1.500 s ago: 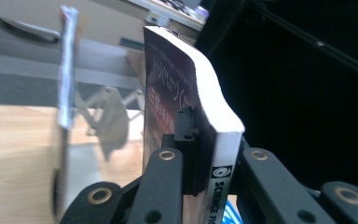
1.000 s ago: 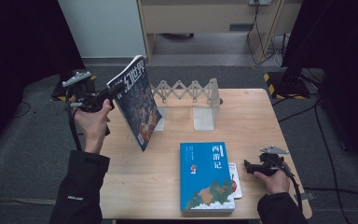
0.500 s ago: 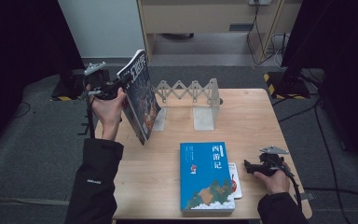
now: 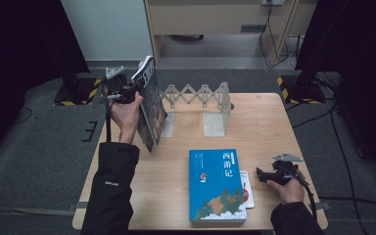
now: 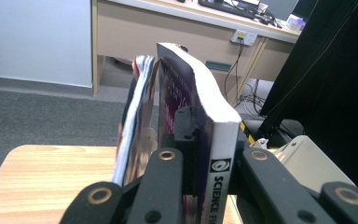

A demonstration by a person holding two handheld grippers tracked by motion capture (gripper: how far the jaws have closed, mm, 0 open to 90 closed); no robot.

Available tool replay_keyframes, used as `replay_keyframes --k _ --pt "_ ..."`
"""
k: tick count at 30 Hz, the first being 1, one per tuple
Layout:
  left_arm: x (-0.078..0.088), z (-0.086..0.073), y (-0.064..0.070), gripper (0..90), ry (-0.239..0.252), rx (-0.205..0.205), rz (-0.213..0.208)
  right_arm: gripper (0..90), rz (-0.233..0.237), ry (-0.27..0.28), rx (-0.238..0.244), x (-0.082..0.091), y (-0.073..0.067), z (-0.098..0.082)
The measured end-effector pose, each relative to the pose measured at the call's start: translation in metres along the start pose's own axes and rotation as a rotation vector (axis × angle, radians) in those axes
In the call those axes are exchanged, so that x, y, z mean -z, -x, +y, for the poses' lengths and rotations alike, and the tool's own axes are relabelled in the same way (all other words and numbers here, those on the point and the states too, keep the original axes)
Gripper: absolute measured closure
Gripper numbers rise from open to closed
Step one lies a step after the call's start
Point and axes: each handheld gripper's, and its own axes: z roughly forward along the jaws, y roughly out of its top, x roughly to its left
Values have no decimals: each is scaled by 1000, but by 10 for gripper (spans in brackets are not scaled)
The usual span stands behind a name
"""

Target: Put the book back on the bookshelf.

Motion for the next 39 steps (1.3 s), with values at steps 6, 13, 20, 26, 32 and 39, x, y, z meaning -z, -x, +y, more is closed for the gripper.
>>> replay_keyframes --k 6,13,20,26,32,39 --pt "-13 -6 4 819 5 -10 28 34 0 -1 -2 0 0 0" --pt "-19 -9 5 819 11 -31 58 34 0 -1 -3 0 0 0" --pt "-19 -11 7 819 -5 -59 69 34 0 -2 -3 0 0 0" --pt "-20 -13 11 818 -11 -102 94 34 0 0 -2 0 0 0" --pt "-20 -14 12 818 -33 -104 95 34 0 -1 -2 0 0 0" --pt "-17 -17 13 817 -44 -112 77 35 0 0 -2 0 0 0"
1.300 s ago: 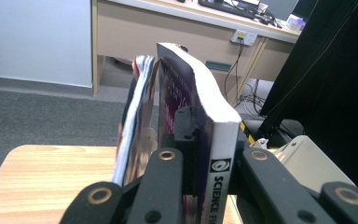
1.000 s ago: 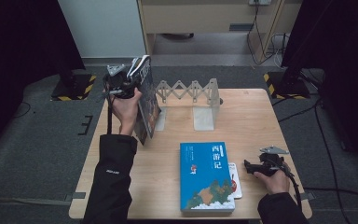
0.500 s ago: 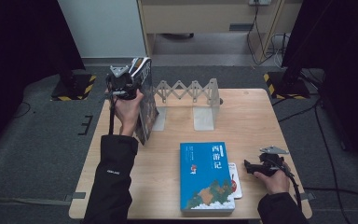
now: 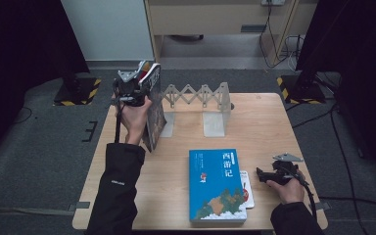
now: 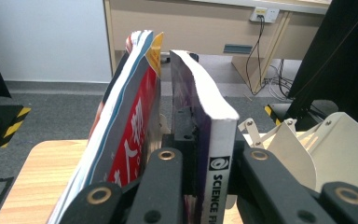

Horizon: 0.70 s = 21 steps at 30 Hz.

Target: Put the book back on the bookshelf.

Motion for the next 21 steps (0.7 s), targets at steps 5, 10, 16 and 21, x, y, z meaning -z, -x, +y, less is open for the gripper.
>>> replay_keyframes --k 5,10,16,21 --pt "6 -3 -2 816 -20 7 -26 34 0 -1 0 0 0 0" --pt "15 -7 -7 816 -48 -3 -32 34 1 -2 0 0 0 0" --pt "29 -14 -12 815 -86 -9 -48 35 0 -1 -2 0 0 0" --pt "40 -21 -16 814 -134 -13 -69 34 0 -1 -2 0 0 0"
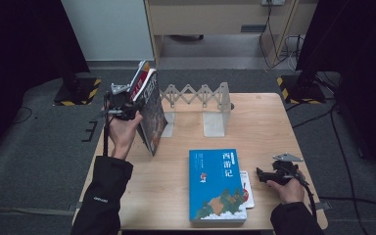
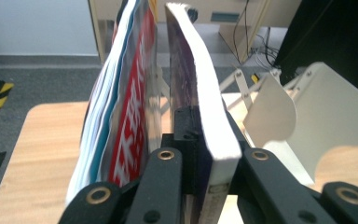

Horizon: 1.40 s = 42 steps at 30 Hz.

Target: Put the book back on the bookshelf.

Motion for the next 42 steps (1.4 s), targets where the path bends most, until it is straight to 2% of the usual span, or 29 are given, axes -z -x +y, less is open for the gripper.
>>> replay_keyframes --k 6,10,16,20,23,26,30,31,33,39,42 --pt "8 -8 0 810 -49 -24 -3 35 0 1 3 0 0 0" --pt "12 -13 -5 809 -72 -2 -25 34 0 1 2 0 0 0" --pt "15 -16 -8 793 -58 3 -36 35 0 1 2 0 0 0" --pt "16 -11 -5 762 -47 11 -48 34 0 0 -1 0 0 0" --pt "12 -8 0 754 -56 6 -32 34 0 0 -1 0 0 0" --pt "5 -6 4 752 -64 23 -11 34 0 1 1 0 0 0" --pt "2 -4 6 786 -70 26 14 34 0 1 2 0 0 0" --pt "1 -3 7 801 -67 20 35 34 1 -1 2 0 0 0" --pt "1 -4 8 814 -60 12 49 34 1 0 4 0 0 0" --pt "2 -1 5 819 -3 58 28 34 1 0 4 0 0 0" --pt "1 1 9 820 24 55 19 34 1 0 4 0 0 0"
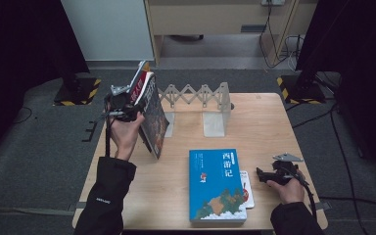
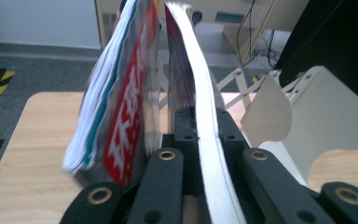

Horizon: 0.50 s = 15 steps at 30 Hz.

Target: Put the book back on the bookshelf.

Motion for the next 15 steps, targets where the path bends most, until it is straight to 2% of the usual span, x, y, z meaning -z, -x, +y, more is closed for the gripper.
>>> replay_keyframes --k 3,7,8,15 --pt "-4 4 7 820 22 -14 10 34 -1 1 -2 0 0 0" --pt "-9 10 11 820 44 -12 25 34 -1 0 -5 0 0 0" --pt "-14 14 14 820 63 -19 45 34 -1 0 -5 0 0 0" --pt "-34 17 12 820 90 -25 105 34 -1 1 -4 0 0 0"
